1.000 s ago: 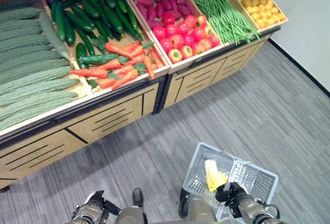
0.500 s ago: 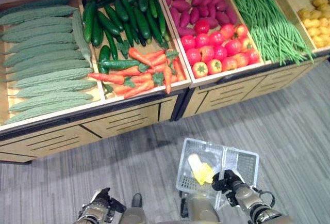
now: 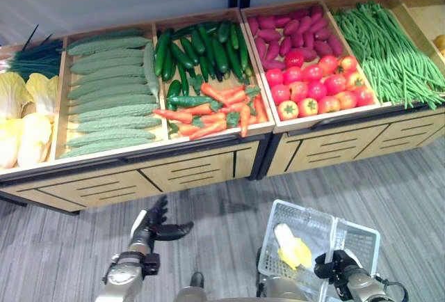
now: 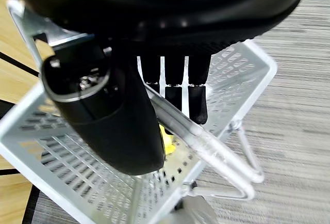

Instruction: Get the vegetables into the basket

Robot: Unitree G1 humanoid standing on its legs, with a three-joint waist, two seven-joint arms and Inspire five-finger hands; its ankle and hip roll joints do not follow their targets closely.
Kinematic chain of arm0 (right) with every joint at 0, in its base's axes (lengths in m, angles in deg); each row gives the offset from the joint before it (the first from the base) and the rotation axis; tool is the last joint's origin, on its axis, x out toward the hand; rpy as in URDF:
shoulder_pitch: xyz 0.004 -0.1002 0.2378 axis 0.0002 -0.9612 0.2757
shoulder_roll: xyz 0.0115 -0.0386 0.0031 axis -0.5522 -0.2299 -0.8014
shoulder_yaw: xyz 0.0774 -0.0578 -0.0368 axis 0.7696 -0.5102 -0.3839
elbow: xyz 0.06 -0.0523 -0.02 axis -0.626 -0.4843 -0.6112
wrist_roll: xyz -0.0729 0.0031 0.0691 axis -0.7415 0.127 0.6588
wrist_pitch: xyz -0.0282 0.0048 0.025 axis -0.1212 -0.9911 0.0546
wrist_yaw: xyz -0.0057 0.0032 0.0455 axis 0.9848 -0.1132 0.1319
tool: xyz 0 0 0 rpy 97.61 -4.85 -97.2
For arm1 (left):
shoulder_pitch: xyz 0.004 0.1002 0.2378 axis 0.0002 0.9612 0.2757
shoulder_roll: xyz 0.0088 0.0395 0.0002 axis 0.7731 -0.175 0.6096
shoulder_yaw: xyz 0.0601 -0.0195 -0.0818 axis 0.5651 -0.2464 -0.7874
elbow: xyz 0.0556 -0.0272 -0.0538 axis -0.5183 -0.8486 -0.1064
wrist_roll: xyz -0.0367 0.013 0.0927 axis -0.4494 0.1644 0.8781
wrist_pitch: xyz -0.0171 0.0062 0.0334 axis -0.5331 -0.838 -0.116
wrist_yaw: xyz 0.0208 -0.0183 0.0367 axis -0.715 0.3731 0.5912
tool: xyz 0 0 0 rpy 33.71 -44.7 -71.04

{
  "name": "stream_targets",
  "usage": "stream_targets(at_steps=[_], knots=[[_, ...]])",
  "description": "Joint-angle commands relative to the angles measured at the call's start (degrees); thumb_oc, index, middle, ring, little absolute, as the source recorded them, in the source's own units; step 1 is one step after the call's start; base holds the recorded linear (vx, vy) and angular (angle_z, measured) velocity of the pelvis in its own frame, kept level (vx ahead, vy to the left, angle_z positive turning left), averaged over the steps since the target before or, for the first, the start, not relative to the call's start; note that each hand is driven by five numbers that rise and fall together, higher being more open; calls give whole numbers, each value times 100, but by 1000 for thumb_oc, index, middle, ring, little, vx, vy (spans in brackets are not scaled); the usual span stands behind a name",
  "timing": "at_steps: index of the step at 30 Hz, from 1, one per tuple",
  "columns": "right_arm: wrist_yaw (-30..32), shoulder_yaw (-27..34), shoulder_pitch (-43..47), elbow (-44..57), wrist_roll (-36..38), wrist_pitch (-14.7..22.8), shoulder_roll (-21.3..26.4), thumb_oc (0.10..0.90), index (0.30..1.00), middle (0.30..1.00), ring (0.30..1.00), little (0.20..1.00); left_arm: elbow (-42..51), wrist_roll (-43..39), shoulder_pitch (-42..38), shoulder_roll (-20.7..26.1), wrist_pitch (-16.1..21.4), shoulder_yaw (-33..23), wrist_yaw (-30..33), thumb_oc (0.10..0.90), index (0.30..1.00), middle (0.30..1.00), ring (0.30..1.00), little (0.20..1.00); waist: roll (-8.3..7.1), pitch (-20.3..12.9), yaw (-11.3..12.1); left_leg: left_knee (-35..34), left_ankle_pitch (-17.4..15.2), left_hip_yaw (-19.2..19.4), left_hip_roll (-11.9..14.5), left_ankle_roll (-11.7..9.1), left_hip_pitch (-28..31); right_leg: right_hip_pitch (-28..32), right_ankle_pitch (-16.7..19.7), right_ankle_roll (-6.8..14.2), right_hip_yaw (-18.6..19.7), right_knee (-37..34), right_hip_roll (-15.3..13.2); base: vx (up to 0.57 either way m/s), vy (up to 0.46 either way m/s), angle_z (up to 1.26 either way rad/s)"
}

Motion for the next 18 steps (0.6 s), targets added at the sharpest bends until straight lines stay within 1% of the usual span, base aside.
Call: stream_targets(at_steps=[1, 2, 3, 4, 6, 7, 11, 12, 13, 14, 15, 16, 17, 18], knots=[[-154, -377, -71, -102, -248, -13, -49, 400, 300, 300, 300, 300, 327, 211, -305, 300, 524, -512, 211, 900, 1000, 1000, 1000, 1000, -411, -60, 9, 445, -241, -243, -159, 110, -209, -35, -339, 664, 373, 447, -532, 32, 30, -6], [-153, -362, -95, -104, -236, 10, -71, 400, 300, 300, 300, 300, 530, 499, -394, 423, 612, -742, 399, 900, 1000, 1000, 1000, 1000, -413, -81, 13, 415, -259, -225, -162, 123, -179, -37, -342, 664, 398, 438, -530, 32, 30, -2], [-138, -388, -91, -126, -236, 24, -82, 400, 300, 300, 300, 300, 553, 718, -486, 482, 624, -821, 524, 900, 1000, 1000, 1000, 1000, -421, -96, 15, 401, -269, -208, -163, 125, -159, -36, -341, 664, 414, 436, -530, 46, 40, -3], [-115, -390, -96, -145, -243, 46, -83, 400, 300, 300, 300, 300, 685, 1161, -620, 689, 673, -959, 685, 900, 1000, 1000, 1000, 1000, -419, -113, 13, 381, -277, -194, -162, 128, -141, -33, -340, 662, 433, 431, -528, 32, 28, -4], [-109, -412, -75, -160, -247, 63, -106, 400, 300, 300, 300, 300, 665, 1321, -701, 714, 679, -964, 797, 900, 1000, 1000, 1000, 1000, -432, -113, 12, 360, -281, -172, -159, 132, -111, -34, -342, 662, 459, 428, -521, 25, 24, -7], [-78, -484, -24, -217, -268, 92, -148, 400, 300, 300, 300, 300, 661, 1870, -1050, 903, 640, -1034, 1081, 900, 1000, 1000, 1000, 1000, -430, -158, -20, 318, -288, -119, -143, 129, -72, -36, -339, 667, 494, 410, -516, 32, 26, -6], [-25, -569, 94, -363, -311, 118, -178, 400, 300, 300, 300, 300, 514, 2638, -1625, 1330, 509, -1077, 1536, 900, 1000, 1000, 1000, 1000, -412, -226, -89, 208, -287, 3, -111, 123, 9, -63, -310, 681, 613, 343, -486, 41, 26, -19], [-5, -595, 98, -348, -322, 135, -196, 400, 300, 300, 300, 300, 433, 2969, -1830, 1506, 450, -1061, 1744, 900, 1000, 1000, 1000, 1000, -407, -250, -139, 153, -283, 61, -90, 120, 50, -77, -294, 689, 683, 308, -462, 1, 15, -41], [16, -632, 97, -353, -339, 155, -199, 400, 300, 300, 300, 300, 324, 3383, -2146, 1787, 352, -959, 1891, 900, 1000, 1000, 1000, 1000, -423, -266, -193, 125, -212, 135, -89, 101, 43, -128, -211, 690, 746, 282, -462, 15, 10, -35], [28, -680, 81, -376, -384, 161, -199, 400, 300, 300, 300, 300, 148, 3632, -2386, 2002, 275, -838, 1940, 900, 1000, 1000, 1000, 1000, -405, -296, -247, 78, -203, 201, -64, 93, 79, -139, -198, 696, 788, 247, -441, 70, 16, -28], [29, -702, 50, -399, -414, 170, -193, 400, 300, 300, 300, 300, 69, 3905, -2543, 2210, 212, -761, 1982, 900, 1000, 1000, 1000, 1000, -354, -347, -294, 24, -253, 243, -32, 95, 142, -119, -242, 711, 821, 198, -403, 59, 14, -27], [30, -701, 47, -394, -415, 170, -194, 400, 300, 300, 300, 300, 61, 3909, -2551, 2211, 212, -754, 1987, 900, 1000, 1000, 1000, 1000, -375, -332, -292, 31, -197, 248, -47, 87, 117, -148, -186, 700, 832, 210, -414, 43, 13, -37], [45, -723, 51, -398, -433, 173, -177, 400, 300, 300, 300, 300, -31, 4057, -2682, 2317, 139, -658, 1975, 900, 1000, 1000, 1000, 1000, -357, -348, -322, 7, -192, 280, -33, 79, 134, -159, -177, 702, 854, 194, -404, 23, 2, -36], [65, -719, 35, -422, -432, 176, -148, 400, 300, 300, 300, 300, -147, 4387, -2911, 2539, 12, -499, 1952, 900, 1000, 1000, 1000, 1000, -296, -387, -378, -35, -233, 322, -1, 72, 175, -141, -215, 721, 889, 141, -367, 18, -5, -26]])
